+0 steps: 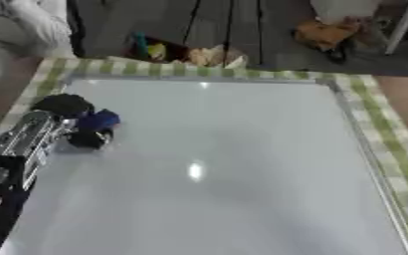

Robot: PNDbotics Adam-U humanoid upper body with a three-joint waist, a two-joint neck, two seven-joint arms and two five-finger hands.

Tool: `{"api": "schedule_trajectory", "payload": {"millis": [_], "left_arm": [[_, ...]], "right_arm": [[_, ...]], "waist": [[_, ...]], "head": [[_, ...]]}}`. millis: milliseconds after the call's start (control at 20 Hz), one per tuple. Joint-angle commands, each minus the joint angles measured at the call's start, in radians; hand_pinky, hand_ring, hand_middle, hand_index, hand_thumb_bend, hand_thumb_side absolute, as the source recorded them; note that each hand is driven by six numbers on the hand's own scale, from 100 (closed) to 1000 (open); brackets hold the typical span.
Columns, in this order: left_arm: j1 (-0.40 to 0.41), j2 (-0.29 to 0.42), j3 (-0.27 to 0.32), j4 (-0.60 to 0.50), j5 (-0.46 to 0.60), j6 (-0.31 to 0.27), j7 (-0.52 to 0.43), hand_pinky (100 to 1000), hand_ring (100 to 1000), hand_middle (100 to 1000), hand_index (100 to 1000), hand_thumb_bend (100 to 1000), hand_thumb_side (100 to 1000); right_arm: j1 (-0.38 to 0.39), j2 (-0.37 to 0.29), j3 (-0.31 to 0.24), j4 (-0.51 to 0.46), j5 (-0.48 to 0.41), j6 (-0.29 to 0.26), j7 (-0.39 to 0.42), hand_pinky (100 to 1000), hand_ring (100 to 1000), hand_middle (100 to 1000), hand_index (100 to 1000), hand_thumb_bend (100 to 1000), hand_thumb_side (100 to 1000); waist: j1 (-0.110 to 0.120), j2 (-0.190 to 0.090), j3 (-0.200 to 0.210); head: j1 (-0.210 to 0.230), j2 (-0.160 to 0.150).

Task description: Wipe the whiteboard clean with a brush.

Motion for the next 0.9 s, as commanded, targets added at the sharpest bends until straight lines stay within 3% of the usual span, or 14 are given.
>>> {"api": "schedule_trajectory", "payload": {"millis": [50,900], "left_arm": [[-0.011,-0.032,-0.005,0.028,-0.045,0.022,0.016,237,428,388,619,100,728],[-0.042,-0.078,-0.021,0.065,-0.067,-0.015,0.035,238,428,387,616,100,739]], "right_arm": [[-0.008,-0.005,-0.004,-0.013,-0.003,-0.002,-0.001,842,920,658,856,100,1000],[-0.005,-0.004,-0.005,-0.013,-0.002,0.001,-0.003,842,921,657,856,100,1000]], "waist": [[-0.001,-0.018,-0.002],[0.005,-0.016,-0.010]], "head": [[0.005,-0.014],[0.010,-0.012]]}}
